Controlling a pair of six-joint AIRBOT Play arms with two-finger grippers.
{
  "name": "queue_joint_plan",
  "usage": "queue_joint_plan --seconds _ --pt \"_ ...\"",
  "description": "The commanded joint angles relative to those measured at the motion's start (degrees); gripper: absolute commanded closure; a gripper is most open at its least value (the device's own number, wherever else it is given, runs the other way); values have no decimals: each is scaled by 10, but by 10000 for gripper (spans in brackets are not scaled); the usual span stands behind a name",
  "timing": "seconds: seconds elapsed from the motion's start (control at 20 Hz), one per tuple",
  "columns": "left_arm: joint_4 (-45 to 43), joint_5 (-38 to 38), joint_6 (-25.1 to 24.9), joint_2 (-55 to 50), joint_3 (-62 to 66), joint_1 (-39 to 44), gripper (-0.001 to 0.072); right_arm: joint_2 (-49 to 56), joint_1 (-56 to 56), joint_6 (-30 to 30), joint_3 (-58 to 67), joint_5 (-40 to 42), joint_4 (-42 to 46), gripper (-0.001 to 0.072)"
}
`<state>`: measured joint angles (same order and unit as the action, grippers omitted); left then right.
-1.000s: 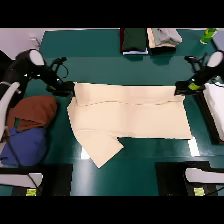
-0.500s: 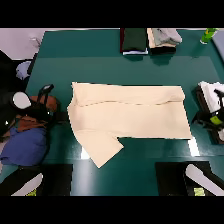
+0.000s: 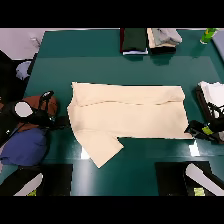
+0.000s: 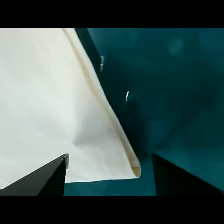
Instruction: Fold the shirts.
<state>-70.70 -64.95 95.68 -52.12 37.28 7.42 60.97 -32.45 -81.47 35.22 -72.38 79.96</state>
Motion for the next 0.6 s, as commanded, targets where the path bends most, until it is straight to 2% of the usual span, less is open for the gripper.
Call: queue_joint_plan --seconds 0.0,0.05,0.1,0.15,0.2,0.25,0.3,0.35,0.4,0.55 --pt "1 4 -1 1 -2 0 231 17 35 1 -8 25 -8 164" --pt "2 0 -1 1 -2 0 232 17 50 1 -8 28 -7 200" --pt "5 -6 -1 1 -3 0 232 16 62 1 -8 28 -4 305" --pt "9 -11 -1 1 -5 0 232 15 72 1 -8 28 -3 308" --pt "9 -16 -1 1 -7 0 232 14 80 1 -8 28 -3 389" --pt "9 -19 -1 1 -9 0 232 12 85 1 -8 28 -3 563" --pt "9 -19 -1 1 -10 0 233 8 89 1 -8 28 -3 602" --pt "9 -19 -1 1 -10 0 234 3 92 1 -8 28 -2 689" --pt "10 -19 -3 1 -10 1 351 -4 91 1 -8 29 -2 692" --pt "14 -18 0 1 -10 47 350 -34 91 1 -8 28 12 692"
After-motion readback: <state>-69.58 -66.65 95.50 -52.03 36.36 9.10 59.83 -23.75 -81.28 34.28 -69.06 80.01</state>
